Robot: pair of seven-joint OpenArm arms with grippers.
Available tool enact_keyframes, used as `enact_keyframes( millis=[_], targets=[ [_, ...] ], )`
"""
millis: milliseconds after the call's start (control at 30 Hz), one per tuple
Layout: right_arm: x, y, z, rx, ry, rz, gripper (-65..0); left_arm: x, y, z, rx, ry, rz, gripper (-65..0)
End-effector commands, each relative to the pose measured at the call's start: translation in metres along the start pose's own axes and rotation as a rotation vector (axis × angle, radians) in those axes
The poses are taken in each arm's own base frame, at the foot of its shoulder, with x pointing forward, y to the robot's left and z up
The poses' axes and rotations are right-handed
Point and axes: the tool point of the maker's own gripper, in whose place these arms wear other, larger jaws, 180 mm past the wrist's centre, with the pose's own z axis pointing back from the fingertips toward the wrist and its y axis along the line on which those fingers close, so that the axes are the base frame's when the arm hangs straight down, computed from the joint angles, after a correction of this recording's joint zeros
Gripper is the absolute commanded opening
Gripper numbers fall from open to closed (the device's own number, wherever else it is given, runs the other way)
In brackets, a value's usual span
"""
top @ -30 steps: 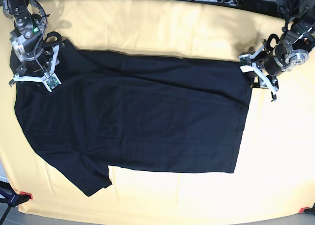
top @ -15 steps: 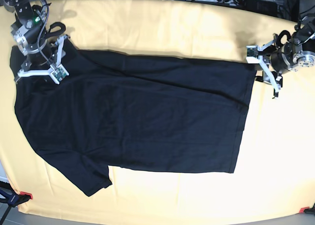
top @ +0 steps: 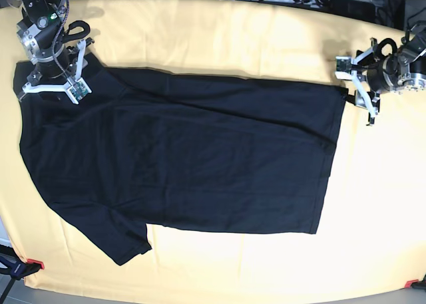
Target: Fold the T-shirt properly
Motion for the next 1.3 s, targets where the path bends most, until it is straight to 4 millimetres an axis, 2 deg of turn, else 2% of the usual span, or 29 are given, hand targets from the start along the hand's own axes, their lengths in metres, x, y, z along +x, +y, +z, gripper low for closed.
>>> enact_keyframes(
  millis=[0,133,300,500,733,900,967,1100,1167,1267],
  targets=[
    [0.006,-0.011,0.003,-0.035,-0.023,0.009,-37.6,-0.007,0.009,0.005,0.024,0.015,-0.009,-34.6],
    [0.007,-0.011,0.003,-0.037,-0.026,0.006,-37.6,-0.005,0.012,-0.001,0.047,0.014,-0.012,-34.6],
    [0.007,-0.011,0.003,-0.037,-0.026,0.006,-37.6,-0.006,0.03,0.0,0.142,0.024,-0.014,-34.6],
    [0.008,-0.012,0.003,-0.041,-0.034,0.001,-37.6,-0.006,0.03,0.0,0.142,0.025,-0.015,-34.7],
    [0.008,-0.013,0.003,-0.046,-0.034,-0.005,-37.6,-0.006,0.044,0.003,0.224,0.024,0.0,-34.7],
    [0.008,-0.013,0.003,-0.046,-0.034,-0.005,-37.6,0.001,0.043,-0.001,0.218,0.001,0.014,-35.1],
    [0.008,-0.013,0.003,-0.046,-0.034,-0.005,-37.6,0.005,0.043,-0.003,0.221,-0.011,0.027,-39.9],
    [0.008,-0.013,0.003,-0.047,-0.031,-0.005,-37.6,0.006,0.043,-0.004,0.223,-0.013,0.03,-59.6],
    [0.006,-0.014,0.003,-0.052,-0.022,-0.012,-37.6,0.003,0.043,-0.004,0.222,0.002,0.031,-62.8],
    [0.003,-0.016,0.003,-0.061,-0.004,-0.005,-37.6,0.001,0.043,-0.004,0.223,0.016,0.033,-63.5]
  ],
)
